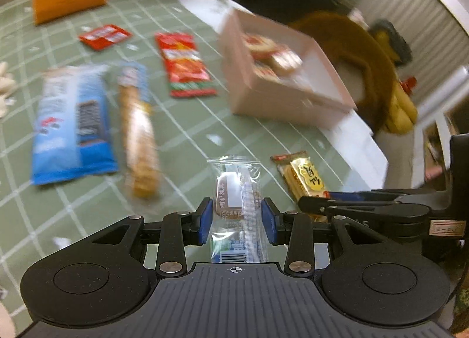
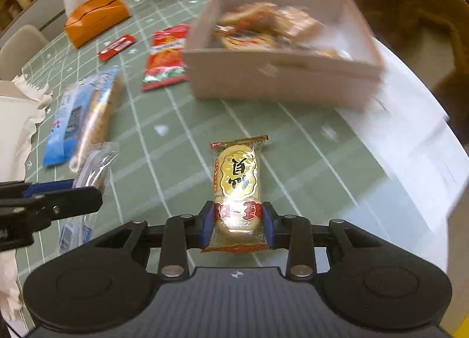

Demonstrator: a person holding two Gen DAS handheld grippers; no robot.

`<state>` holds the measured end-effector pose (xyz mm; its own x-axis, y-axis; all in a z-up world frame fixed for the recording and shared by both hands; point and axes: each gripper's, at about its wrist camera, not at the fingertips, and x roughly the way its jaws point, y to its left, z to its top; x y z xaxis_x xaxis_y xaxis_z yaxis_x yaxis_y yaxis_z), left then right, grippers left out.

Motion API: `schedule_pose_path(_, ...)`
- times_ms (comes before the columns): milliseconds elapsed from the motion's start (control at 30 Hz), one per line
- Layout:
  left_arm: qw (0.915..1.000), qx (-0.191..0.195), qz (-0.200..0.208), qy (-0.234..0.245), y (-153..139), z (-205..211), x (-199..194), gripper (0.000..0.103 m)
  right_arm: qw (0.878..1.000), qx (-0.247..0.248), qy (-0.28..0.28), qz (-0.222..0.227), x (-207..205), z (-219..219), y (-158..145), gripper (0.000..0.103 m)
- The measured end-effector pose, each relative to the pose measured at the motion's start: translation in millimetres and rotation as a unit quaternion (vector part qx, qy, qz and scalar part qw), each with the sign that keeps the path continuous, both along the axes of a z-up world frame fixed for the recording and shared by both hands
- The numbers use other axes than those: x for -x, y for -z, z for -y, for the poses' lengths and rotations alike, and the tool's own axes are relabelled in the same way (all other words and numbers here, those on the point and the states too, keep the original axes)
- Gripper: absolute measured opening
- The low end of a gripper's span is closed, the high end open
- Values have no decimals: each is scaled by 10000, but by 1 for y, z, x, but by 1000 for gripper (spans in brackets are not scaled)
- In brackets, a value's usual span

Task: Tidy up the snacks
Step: 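Carry both packets over the pink box and open both tools to drop them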

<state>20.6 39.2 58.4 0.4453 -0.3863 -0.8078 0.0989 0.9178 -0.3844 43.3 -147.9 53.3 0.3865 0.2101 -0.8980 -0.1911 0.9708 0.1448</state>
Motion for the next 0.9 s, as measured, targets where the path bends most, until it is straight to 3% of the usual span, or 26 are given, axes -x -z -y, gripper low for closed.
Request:
schedule_pose_path(133, 9996, -119, -155, 227, 15, 23, 3, 42, 9998, -170, 103, -32, 19, 23, 7, 36)
schedule_pose_path(233, 9988, -375, -192, 235, 26, 32, 6, 42, 9997, -174, 186, 45, 29, 29, 15, 45)
schedule_pose_path(433, 9978, -597, -176, 223, 34, 36, 6, 42, 9991, 169, 111, 374, 32, 21, 18, 49)
schedule_pose_path(733, 9956, -840, -87, 399, 32, 43, 7, 41, 9979, 193, 112, 603, 18, 9, 20, 49)
schedule_pose_path(833, 9958, -822, -105, 393, 32, 42, 7, 41, 9976, 279, -8, 632, 17, 5, 19, 37)
schedule_pose_path(900, 9956, -833, -105, 407, 32, 43, 7, 41, 9973, 313, -80, 659, 19, 4, 19, 36)
